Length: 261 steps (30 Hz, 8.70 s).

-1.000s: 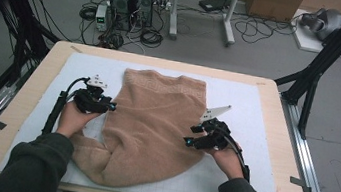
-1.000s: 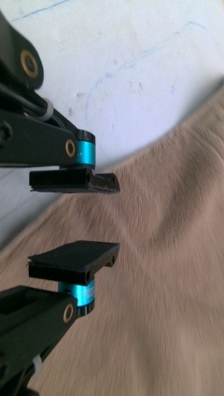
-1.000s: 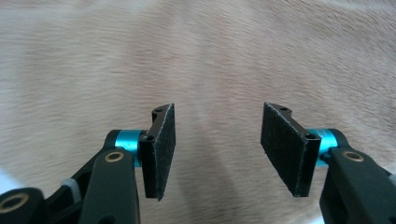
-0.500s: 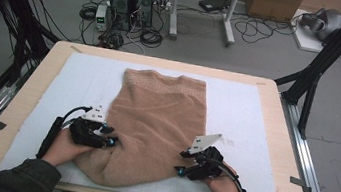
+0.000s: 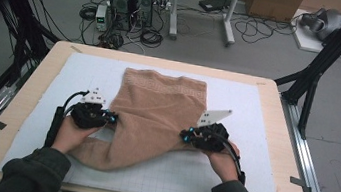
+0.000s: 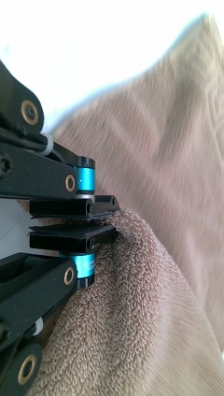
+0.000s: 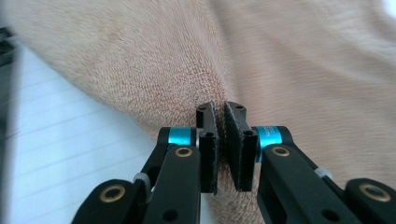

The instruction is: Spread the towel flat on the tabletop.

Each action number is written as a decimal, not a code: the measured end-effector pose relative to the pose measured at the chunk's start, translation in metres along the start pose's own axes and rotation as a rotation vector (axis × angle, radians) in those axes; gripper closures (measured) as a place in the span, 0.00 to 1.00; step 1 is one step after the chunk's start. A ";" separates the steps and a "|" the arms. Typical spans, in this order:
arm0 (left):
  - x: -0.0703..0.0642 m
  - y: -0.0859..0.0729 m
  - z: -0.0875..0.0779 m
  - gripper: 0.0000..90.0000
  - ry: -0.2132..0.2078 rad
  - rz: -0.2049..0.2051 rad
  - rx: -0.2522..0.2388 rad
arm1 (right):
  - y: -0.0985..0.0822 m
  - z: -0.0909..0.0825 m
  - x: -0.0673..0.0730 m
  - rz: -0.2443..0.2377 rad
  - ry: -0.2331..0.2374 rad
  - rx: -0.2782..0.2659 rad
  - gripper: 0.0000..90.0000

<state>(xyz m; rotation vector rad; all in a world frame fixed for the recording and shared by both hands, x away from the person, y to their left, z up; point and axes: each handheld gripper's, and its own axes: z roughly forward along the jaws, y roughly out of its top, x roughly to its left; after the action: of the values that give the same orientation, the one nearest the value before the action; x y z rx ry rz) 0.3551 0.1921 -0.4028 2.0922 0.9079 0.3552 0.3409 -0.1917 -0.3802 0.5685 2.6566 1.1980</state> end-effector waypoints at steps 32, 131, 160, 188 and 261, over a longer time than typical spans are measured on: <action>-0.052 -0.030 -0.020 0.53 -0.205 0.150 0.032 | -0.012 0.049 0.034 0.008 0.044 0.048 0.58; -0.043 -0.067 -0.023 0.80 -0.061 0.081 0.040 | -0.035 0.038 0.049 -0.100 0.117 0.166 0.76; -0.059 -0.064 -0.018 0.69 -0.076 0.130 0.070 | -0.061 0.011 0.038 -0.053 0.090 0.129 0.77; -0.074 -0.072 -0.063 0.73 -0.075 0.160 -0.043 | -0.065 -0.040 0.053 -0.061 0.060 0.043 0.76; -0.065 -0.062 -0.048 0.93 -0.096 0.139 -0.040 | -0.057 0.003 0.052 -0.052 0.134 0.042 0.76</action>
<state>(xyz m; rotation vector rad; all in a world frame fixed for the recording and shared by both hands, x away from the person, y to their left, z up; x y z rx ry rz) 0.2544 0.1994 -0.4166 2.1222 0.6962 0.3395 0.2787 -0.2030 -0.4252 0.4369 2.7944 1.2091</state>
